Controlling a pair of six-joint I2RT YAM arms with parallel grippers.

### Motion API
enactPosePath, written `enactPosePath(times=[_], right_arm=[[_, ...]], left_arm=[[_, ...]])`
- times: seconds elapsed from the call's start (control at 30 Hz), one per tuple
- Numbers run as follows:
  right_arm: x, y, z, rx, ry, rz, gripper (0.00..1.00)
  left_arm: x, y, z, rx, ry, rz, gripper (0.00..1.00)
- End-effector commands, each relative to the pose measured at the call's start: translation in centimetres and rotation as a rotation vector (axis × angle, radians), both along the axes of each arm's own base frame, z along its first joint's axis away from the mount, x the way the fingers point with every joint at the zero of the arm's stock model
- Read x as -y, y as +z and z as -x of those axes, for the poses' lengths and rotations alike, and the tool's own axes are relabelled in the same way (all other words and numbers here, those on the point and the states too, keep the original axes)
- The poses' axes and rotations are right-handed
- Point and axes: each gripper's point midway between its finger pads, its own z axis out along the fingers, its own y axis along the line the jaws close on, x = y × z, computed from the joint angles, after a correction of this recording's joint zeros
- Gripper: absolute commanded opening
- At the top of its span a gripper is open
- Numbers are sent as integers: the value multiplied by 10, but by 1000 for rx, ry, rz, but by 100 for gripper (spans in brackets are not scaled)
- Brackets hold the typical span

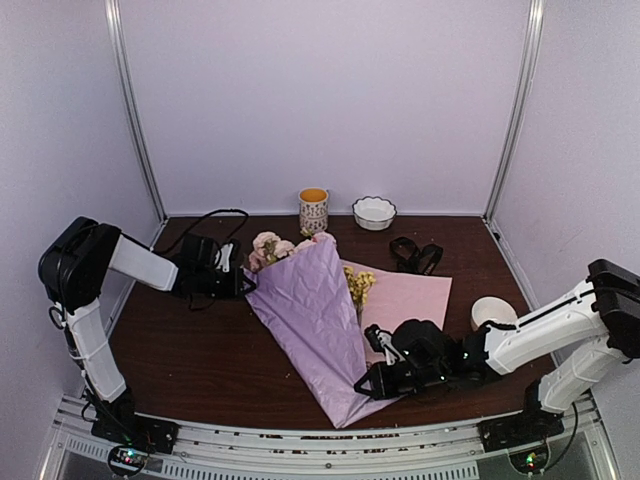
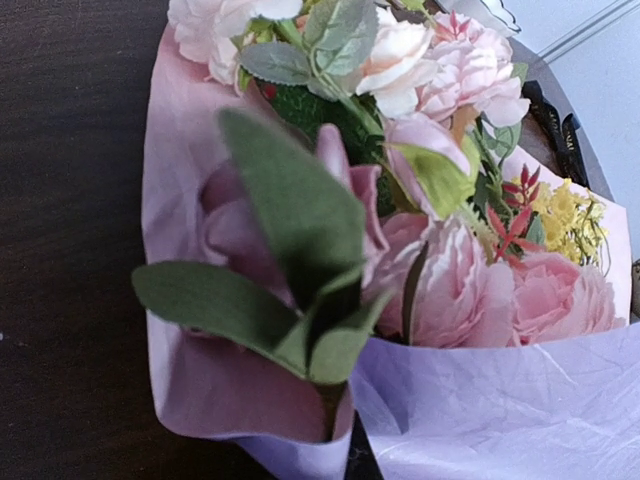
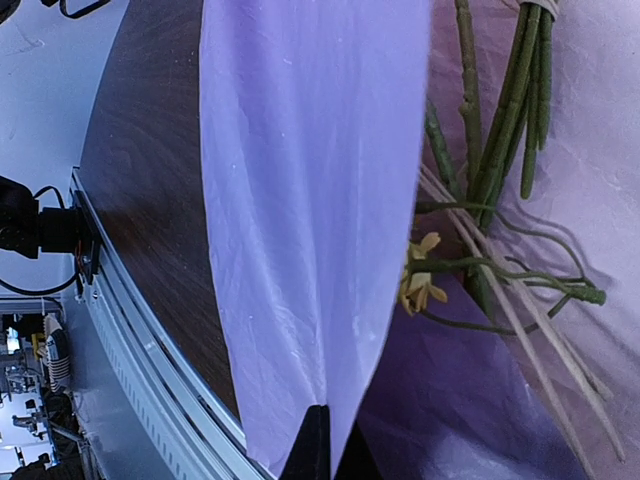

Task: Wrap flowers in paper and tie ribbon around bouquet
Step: Press the fold line on the 2/3-folded wrapping paper.

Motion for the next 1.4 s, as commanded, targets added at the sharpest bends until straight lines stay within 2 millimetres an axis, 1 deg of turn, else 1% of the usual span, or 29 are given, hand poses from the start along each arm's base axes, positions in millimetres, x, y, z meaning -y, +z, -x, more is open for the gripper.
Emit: enactPosePath(times=[0.0, 0.13, 0.2, 0.33, 0.4, 0.43, 0.5, 0.57, 0.6, 0.67, 0.73, 0.77, 0.83, 0.87, 0.93, 0.97, 1.0, 1.07, 1.13, 1.17, 1.23, 1.27, 1.37], right_arm=[[11, -16, 13, -52, 16, 12, 0], [10, -19, 16, -61, 36, 18, 0], [9, -19, 18, -63, 50, 21, 0], [7, -21, 18, -63, 59, 35, 0], [5, -23, 19, -69, 69, 36, 0], [3, -24, 19, -72, 73, 35, 0], [1, -25, 19, -74, 75, 32, 0], [0, -25, 18, -74, 73, 27, 0], [-1, -25, 18, -73, 74, 28, 0], [-2, -25, 17, -69, 75, 30, 0], [-2, -26, 16, -68, 74, 42, 0], [-2, -27, 16, -66, 76, 47, 0], [-3, -26, 15, -63, 78, 49, 0], [-4, -26, 15, -62, 79, 50, 0], [-4, -26, 14, -64, 81, 55, 0], [-4, -27, 14, -61, 82, 59, 0], [-4, -27, 14, -60, 81, 61, 0], [-3, -27, 13, -58, 77, 60, 0], [-3, -28, 13, -60, 78, 63, 0], [-4, -28, 13, -60, 80, 64, 0], [-5, -28, 12, -57, 82, 63, 0], [-6, -27, 12, -56, 82, 57, 0], [-8, -25, 11, -53, 82, 49, 0]], left_arm=[[-17, 28, -27, 99, 51, -81, 0], [-26, 37, -33, 115, 71, -102, 0], [-31, 44, -37, 129, 82, -119, 0], [-27, 64, -38, 168, 54, -112, 0], [-30, 63, -41, 170, 68, -117, 1], [-34, 57, -43, 157, 89, -119, 4], [-43, 41, -46, 100, 114, -98, 15], [-45, 34, -45, 65, 112, -70, 28], [-48, 35, -45, 65, 123, -78, 35], [-55, 41, -44, 80, 158, -99, 57], [-66, 51, -43, 85, 209, -134, 71], [-71, 58, -40, 79, 229, -147, 75], [-73, 75, -31, 81, 257, -118, 77], [-72, 82, -23, 83, 266, -86, 77], [-65, 89, 0, 74, 273, -38, 77], [-57, 88, 14, 62, 253, -28, 77], [-47, 84, 29, 41, 225, -14, 79], [-20, 71, 60, -9, 149, 29, 82], [8, 60, 85, -44, 75, 81, 86], [20, 54, 95, -59, 47, 98, 87], [32, 41, 105, -101, 27, 114, 89], [34, 33, 106, -124, 30, 120, 89], [41, 23, 101, -143, 23, 132, 89]])
